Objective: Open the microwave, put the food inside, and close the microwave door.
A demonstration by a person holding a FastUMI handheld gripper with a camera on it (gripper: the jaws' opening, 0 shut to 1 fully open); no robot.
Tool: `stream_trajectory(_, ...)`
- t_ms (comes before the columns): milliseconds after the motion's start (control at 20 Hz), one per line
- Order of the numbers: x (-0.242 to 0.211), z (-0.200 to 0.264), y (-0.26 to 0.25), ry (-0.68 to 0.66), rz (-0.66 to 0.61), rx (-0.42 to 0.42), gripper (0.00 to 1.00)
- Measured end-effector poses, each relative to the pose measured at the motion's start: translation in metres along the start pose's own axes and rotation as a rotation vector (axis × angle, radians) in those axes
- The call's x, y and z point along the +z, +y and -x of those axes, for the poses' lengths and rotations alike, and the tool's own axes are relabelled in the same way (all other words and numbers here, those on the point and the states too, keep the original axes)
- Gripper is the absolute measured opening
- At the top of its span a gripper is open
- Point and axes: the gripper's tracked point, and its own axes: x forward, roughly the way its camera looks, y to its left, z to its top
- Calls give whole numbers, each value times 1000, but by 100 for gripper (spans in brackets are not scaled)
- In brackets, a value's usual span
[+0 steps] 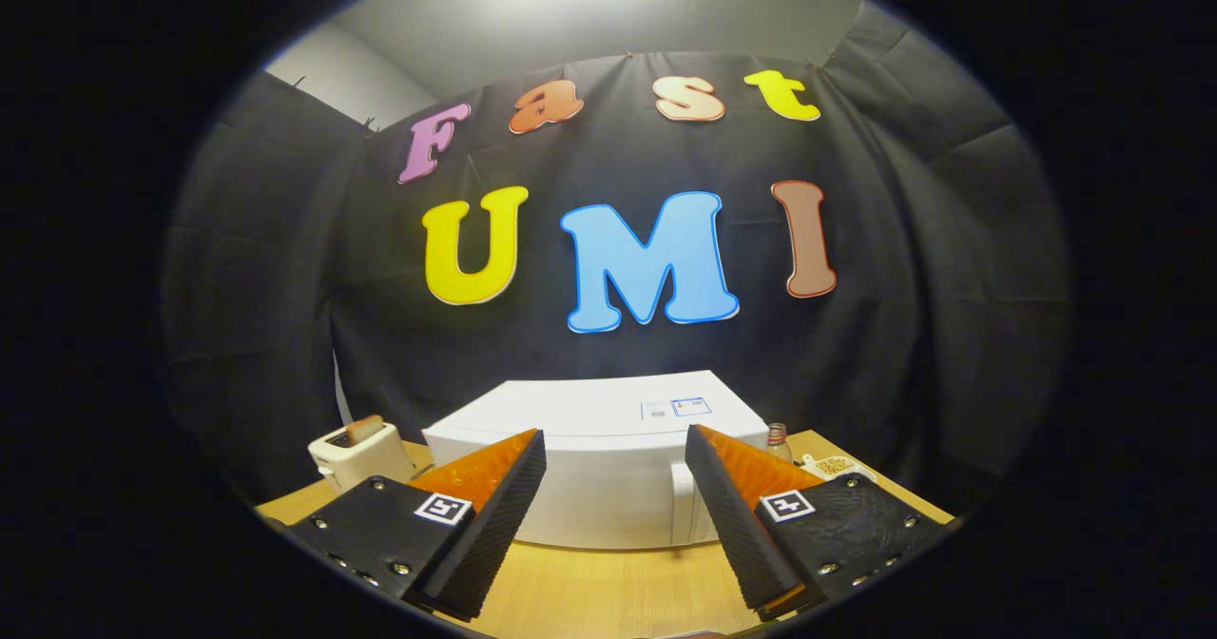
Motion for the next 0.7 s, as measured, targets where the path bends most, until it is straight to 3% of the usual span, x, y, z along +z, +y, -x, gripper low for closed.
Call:
stream_trajectory(400, -80, -66, -40, 78, 102, -111, 95)
stream_trajectory(700, -115, -103, -52, 124, 131, -155, 88)
